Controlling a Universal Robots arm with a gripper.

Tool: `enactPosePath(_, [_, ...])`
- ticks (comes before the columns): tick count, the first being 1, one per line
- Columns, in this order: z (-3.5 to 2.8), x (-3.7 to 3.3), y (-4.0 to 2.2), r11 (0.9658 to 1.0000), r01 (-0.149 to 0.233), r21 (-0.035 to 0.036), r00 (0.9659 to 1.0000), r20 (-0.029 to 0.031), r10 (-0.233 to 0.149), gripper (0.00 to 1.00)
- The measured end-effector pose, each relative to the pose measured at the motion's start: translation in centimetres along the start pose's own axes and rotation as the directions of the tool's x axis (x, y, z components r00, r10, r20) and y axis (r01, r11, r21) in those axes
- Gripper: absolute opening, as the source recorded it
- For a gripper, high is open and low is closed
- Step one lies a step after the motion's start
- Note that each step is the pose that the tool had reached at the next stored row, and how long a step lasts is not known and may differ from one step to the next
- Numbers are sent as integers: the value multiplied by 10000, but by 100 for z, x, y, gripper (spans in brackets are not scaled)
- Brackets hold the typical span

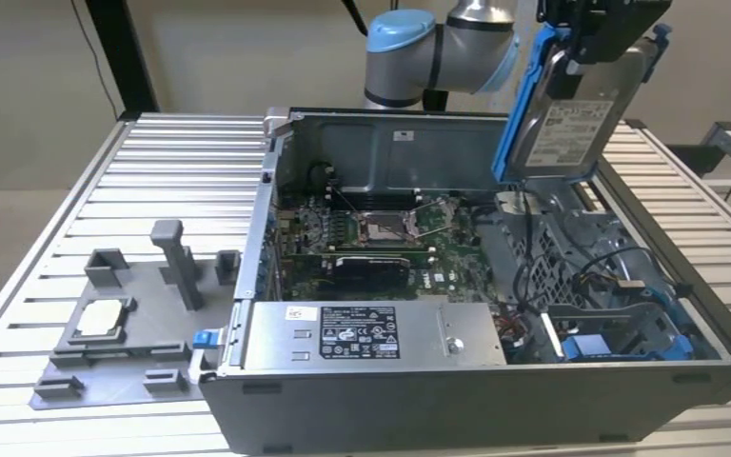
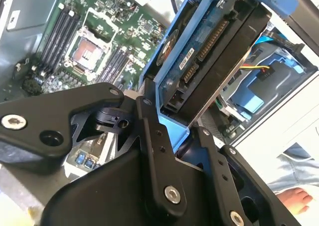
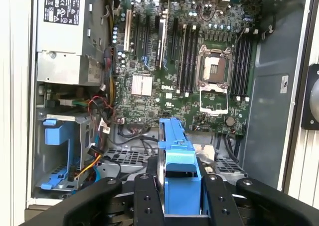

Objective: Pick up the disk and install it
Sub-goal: 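Pick up the disk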

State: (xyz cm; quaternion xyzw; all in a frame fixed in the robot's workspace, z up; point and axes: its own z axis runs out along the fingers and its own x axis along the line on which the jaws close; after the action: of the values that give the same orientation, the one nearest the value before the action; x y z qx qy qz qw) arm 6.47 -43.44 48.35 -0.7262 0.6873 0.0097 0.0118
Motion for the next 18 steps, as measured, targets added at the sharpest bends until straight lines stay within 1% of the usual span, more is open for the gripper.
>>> enactPosePath(5, [-20,95,5,10000,-13,3,10000,44,13,0])
enactPosePath(9, [-37,184,10,10000,-16,4,10000,57,16,0])
enactPosePath(18, [-51,470,26,10000,-19,5,10000,92,19,0])
